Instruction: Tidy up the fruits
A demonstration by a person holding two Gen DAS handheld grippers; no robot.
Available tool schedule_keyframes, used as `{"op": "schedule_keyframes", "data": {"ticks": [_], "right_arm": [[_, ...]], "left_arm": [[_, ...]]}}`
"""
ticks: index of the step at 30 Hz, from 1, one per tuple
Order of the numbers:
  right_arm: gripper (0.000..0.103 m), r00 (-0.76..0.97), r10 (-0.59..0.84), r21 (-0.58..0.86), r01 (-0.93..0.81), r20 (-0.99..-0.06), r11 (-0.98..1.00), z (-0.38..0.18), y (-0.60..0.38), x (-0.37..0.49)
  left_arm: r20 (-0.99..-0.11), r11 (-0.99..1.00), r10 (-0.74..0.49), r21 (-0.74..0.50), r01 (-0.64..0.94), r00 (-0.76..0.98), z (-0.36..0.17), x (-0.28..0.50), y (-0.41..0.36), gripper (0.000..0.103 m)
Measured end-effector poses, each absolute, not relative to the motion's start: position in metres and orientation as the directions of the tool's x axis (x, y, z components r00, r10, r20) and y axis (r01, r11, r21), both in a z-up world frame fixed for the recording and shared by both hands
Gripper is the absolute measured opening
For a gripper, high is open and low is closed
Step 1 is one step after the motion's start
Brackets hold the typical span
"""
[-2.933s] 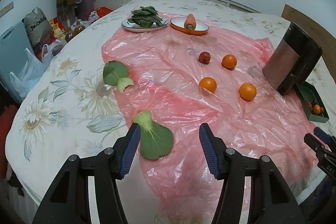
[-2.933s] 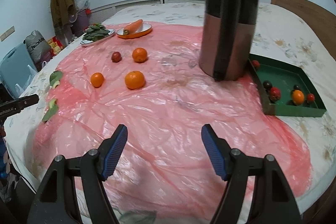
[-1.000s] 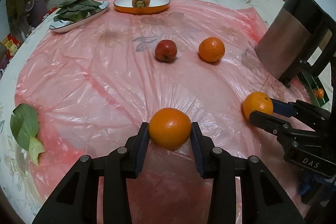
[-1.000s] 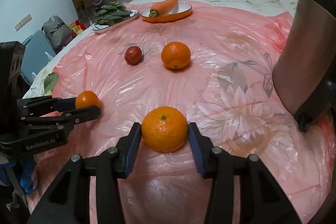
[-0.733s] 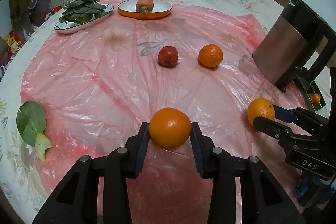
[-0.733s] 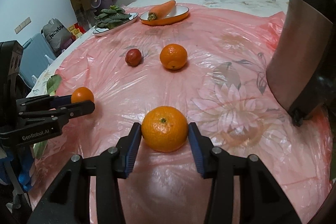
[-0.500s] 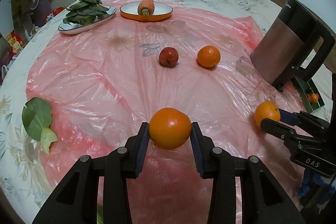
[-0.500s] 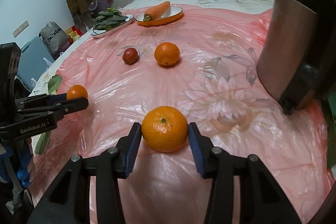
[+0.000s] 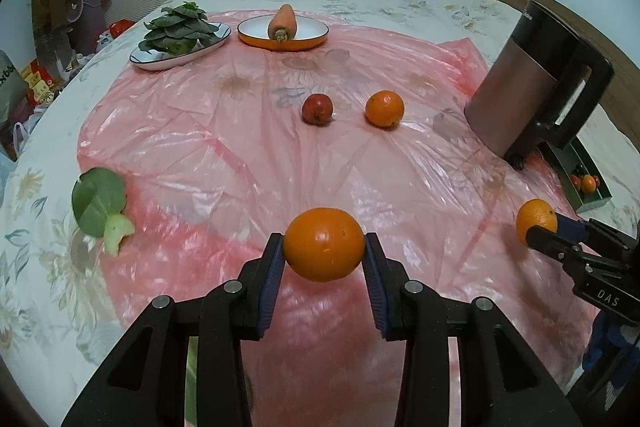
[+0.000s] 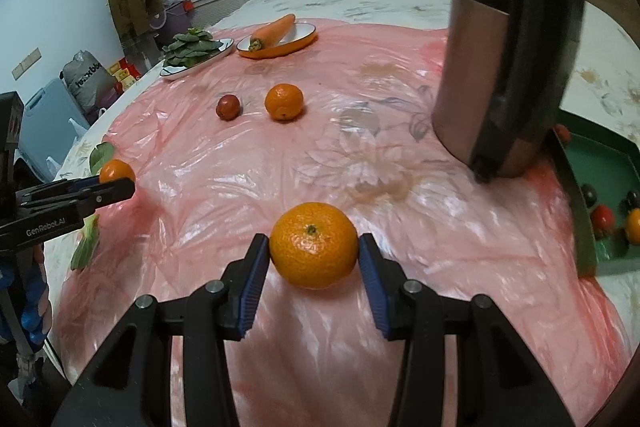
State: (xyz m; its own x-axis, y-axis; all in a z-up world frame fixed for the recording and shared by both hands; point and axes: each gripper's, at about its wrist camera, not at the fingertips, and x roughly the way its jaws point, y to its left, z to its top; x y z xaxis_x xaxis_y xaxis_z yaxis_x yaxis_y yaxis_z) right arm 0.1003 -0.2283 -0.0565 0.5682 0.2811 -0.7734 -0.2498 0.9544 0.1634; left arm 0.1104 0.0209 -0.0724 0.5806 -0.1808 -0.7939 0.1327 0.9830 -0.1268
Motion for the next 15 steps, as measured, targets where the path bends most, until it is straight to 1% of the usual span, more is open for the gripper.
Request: {"op": "schedule_keyframes", "data": {"ticks": [8,15], "right_arm": [[0.040,0.580,0.274,0.167,-0.232,-0.768,0.958,-0.052,-0.243,0.076],[0.040,0.602,0.259,0.174,-0.197,-0.756,0.965,-0.047,-0.269,0.059]], "left_arm": [[-0.797,0.983,-0.179,-0.119,0.142,0.577,-0.064,0.091,0.009,0.034],[-0.794,0.977,-0.195,-0.102,0.190,0.575,-0.054,0.083,-0.023,0.034]]}}
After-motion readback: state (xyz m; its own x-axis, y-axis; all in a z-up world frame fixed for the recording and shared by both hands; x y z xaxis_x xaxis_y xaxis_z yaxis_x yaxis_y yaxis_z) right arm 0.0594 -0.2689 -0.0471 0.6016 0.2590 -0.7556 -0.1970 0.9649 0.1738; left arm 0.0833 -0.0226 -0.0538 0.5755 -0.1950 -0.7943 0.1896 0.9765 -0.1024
